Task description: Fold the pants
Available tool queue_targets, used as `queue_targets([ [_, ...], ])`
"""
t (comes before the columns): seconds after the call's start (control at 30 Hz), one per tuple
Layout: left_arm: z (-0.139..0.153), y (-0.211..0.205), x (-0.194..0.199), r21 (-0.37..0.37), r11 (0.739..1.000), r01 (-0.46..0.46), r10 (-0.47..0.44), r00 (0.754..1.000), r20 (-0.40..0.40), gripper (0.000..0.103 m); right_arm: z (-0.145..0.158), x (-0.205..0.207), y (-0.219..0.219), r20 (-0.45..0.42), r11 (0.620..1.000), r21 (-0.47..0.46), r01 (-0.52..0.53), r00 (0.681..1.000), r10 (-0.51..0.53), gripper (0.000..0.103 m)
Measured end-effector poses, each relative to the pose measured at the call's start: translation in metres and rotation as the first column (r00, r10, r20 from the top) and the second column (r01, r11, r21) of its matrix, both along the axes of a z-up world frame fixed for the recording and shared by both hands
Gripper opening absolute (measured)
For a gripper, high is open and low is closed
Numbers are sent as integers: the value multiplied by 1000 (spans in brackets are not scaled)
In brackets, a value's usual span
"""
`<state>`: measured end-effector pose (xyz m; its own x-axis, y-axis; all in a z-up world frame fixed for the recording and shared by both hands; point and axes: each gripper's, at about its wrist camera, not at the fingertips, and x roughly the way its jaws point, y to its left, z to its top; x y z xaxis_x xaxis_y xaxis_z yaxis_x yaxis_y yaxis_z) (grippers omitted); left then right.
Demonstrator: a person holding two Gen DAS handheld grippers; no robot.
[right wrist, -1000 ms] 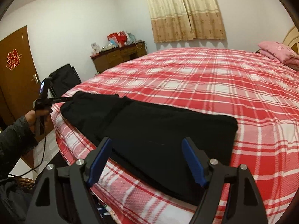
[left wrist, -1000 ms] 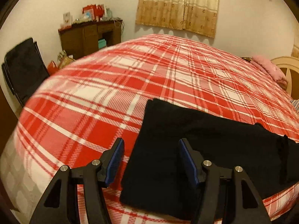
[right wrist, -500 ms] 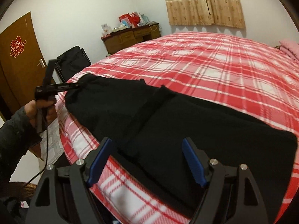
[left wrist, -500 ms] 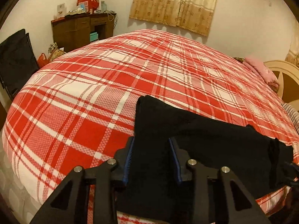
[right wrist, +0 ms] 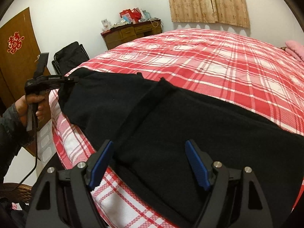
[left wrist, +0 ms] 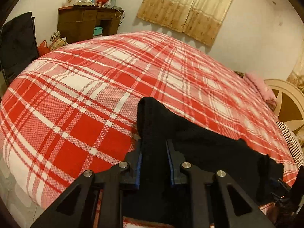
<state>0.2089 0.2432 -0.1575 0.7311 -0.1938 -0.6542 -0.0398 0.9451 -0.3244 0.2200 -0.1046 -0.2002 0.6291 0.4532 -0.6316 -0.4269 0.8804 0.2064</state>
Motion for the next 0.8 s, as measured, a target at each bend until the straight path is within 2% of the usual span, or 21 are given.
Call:
queue_targets([
  [0.2, 16, -4, -15, -59, 998, -4, 7, 998, 54, 22, 1, -1, 3, 0, 1000, -12, 3, 1000, -3, 81],
  [0.33, 30, -11, -20, -82, 997, 15, -7, 996, 91, 21, 3, 0, -2, -13, 1000, 23, 8, 1000, -8, 81],
  [0.47, 47, -26, -30, -79, 996, 43, -32, 990, 136, 21, 5, 2, -6, -25, 999, 48, 23, 999, -22, 81],
  [0.63, 67, -54, -40, -69, 992, 106, -92, 978, 185, 21, 5, 0, -2, -20, 1000, 11, 14, 1000, -14, 81],
  [0.8, 84, -83, -46, -64, 984, 168, -151, 964, 219, 21, 23, -8, -16, 5, 998, 53, 34, 999, -34, 81],
])
